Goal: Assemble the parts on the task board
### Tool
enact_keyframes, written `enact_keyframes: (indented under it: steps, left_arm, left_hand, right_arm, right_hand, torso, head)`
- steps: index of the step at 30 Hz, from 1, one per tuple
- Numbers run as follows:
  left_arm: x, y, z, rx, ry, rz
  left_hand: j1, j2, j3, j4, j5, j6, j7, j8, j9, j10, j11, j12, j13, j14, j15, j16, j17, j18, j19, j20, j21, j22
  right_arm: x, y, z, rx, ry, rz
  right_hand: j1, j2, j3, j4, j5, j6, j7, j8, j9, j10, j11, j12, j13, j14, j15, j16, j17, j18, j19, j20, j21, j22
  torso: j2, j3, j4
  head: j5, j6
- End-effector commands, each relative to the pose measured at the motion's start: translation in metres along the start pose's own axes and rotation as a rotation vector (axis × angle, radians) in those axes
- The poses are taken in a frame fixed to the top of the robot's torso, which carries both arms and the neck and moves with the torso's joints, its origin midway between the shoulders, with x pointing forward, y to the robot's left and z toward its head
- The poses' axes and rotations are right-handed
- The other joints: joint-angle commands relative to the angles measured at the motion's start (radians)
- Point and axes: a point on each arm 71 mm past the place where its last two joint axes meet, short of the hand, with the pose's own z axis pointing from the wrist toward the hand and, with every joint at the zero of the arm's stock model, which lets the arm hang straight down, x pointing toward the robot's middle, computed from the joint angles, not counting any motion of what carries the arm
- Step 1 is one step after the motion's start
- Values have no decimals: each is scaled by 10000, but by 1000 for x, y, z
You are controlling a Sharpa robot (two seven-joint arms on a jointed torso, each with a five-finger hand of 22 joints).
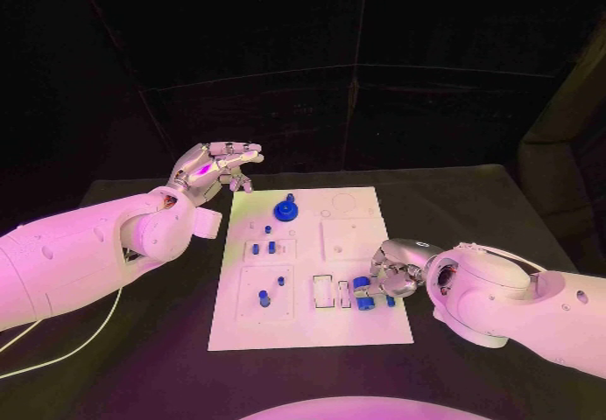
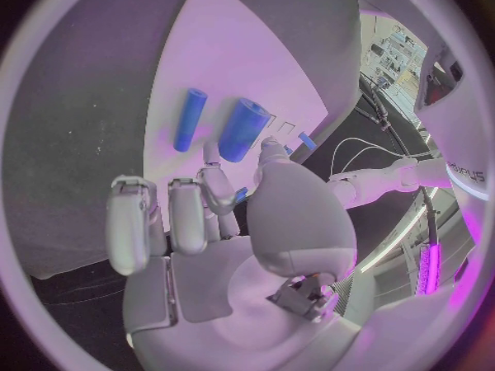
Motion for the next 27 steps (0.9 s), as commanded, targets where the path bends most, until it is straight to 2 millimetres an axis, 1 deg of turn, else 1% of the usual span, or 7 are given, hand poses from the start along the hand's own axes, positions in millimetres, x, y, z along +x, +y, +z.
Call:
enact_keyframes:
  steps: [1, 8, 13, 16, 19, 23, 27]
  left_arm:
    - [1, -1, 0, 50, 134, -68]
    - [1, -1, 0, 40, 152, -78]
    - [1, -1, 0, 14, 182, -94]
    - [1, -1, 0, -1, 190, -99]
    - [1, -1, 0, -15, 194, -102]
    - [1, -1, 0, -24, 200, -105]
    - [1, -1, 0, -34, 204, -107]
  left_hand:
    - [41, 96, -66, -10, -14, -30, 0, -13, 8, -68, 10, 67, 16, -83, -11, 55, -13, 44, 53, 25, -40, -9]
    - [41, 96, -66, -10, -14, -30, 0, -13, 8, -68, 10, 67, 16, -83, -11, 55, -13, 44, 53, 25, -40, -9]
    - [41, 96, -66, -10, -14, -30, 0, -13, 8, -68, 10, 67, 16, -83, -11, 55, -13, 44, 53, 25, -40, -9]
    - [41, 96, -66, -10, -14, -30, 0, -13, 8, -68, 10, 67, 16, -83, -11, 55, -13, 44, 53, 25, -40, -9]
    - [41, 96, -66, -10, -14, -30, 0, -13, 8, -68, 10, 67, 16, -83, -11, 55, -13, 44, 53, 25, -40, -9]
    - [41, 96, -66, -10, -14, -30, 0, -13, 8, -68, 10, 67, 16, -83, -11, 55, -13, 44, 53, 25, -40, -9]
    - [41, 96, -66, -10, -14, -30, 0, -13, 8, -68, 10, 67, 16, -83, -11, 55, -13, 44, 53, 25, -40, -9]
  right_arm:
    - [2, -1, 2, 46, 135, -376]
    - [5, -2, 6, 117, 174, -623]
    - [10, 1, 9, 59, 288, -767]
    - [14, 3, 10, 8, 383, -816]
    - [16, 4, 11, 6, 382, -875]
    - [16, 3, 10, 47, 280, -949]
    - [15, 3, 10, 115, 177, -968]
  right_hand:
    - [103, 107, 47, -17, 74, 35, -62, 62, 23, 30, -9, 43, 21, 441, -78, 45, 23, -173, 345, -60, 52, 1625]
    - [308, 163, 63, -40, 171, 25, -73, 122, 64, 30, -19, 41, 86, 444, -86, 59, 66, -176, 350, -70, 60, 1639]
    - [1022, 231, 86, -176, 195, 15, -92, 224, 144, 40, -39, 14, 204, 443, -102, 64, 114, -180, 355, -84, 70, 1659]
    - [1263, 278, 81, -232, 242, 30, -99, 258, 176, 47, -46, -2, 244, 445, -107, 68, 140, -180, 353, -90, 70, 1662]
    - [1522, 358, 78, -302, 540, 46, -106, 284, 211, 48, -55, -38, 275, 446, -116, 67, 158, -181, 354, -98, 72, 1669]
    - [1606, 408, 56, -309, 685, 52, -107, 293, 230, 54, -58, -53, 299, 446, -118, 63, 164, -183, 359, -101, 77, 1678]
    - [1607, 453, 7, -263, 845, 66, -110, 301, 249, 59, -61, -72, 318, 447, -120, 63, 177, -183, 360, -103, 79, 1681]
  torso:
    - [7, -5, 0]
    - [2, -5, 2]
    - [5, -3, 11]
    - [1, -13, 12]
    - [-2, -18, 7]
    - [-9, -19, -10]
    - [-15, -9, -20]
  head:
    - [31, -37]
    - [34, -46]
    - [26, -55]
    - [24, -47]
    - [28, -65]
    - [36, -72]
    - [38, -82]
